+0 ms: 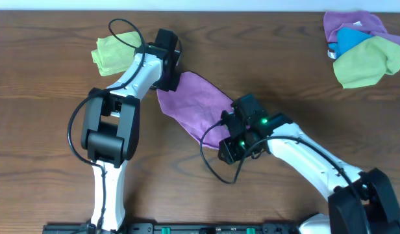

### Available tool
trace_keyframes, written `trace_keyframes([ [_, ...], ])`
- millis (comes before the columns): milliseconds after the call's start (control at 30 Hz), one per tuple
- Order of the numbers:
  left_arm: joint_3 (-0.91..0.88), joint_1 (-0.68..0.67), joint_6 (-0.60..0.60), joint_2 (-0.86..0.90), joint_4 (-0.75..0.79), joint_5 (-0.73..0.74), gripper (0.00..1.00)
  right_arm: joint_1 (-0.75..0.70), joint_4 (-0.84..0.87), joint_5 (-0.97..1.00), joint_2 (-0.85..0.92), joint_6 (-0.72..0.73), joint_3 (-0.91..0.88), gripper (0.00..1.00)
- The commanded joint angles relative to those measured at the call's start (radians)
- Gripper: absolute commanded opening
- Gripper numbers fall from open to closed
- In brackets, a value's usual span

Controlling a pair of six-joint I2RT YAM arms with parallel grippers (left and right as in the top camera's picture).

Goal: Fold the cloth
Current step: 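Reach the right gripper to the pink cloth's lower edge and grasp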

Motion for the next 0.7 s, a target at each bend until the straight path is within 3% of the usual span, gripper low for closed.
trace_keyframes([
  [0,0.0,-0.004,0.0,0.023,-0.012,0.006,0.06,0.048,-0.003,0.118,-0.001,-0.056,0.012,0.49],
  [233,0.0,-0.004,0.0,0.023,-0.01,0.016,0.06,0.196,-0.043,0.587,-0.001,-0.166,0.105,0.58],
  [333,0.0,-0.004,0.0,0.023,-0.007,0.016,0.06,0.245,-0.038,0.591,-0.001,-0.203,0.107,0.54],
  [667,0.0,-0.003,0.0,0.023,0.02,0.016,0.06,0.332,-0.13,0.608,0.013,-0.23,0.106,0.57],
])
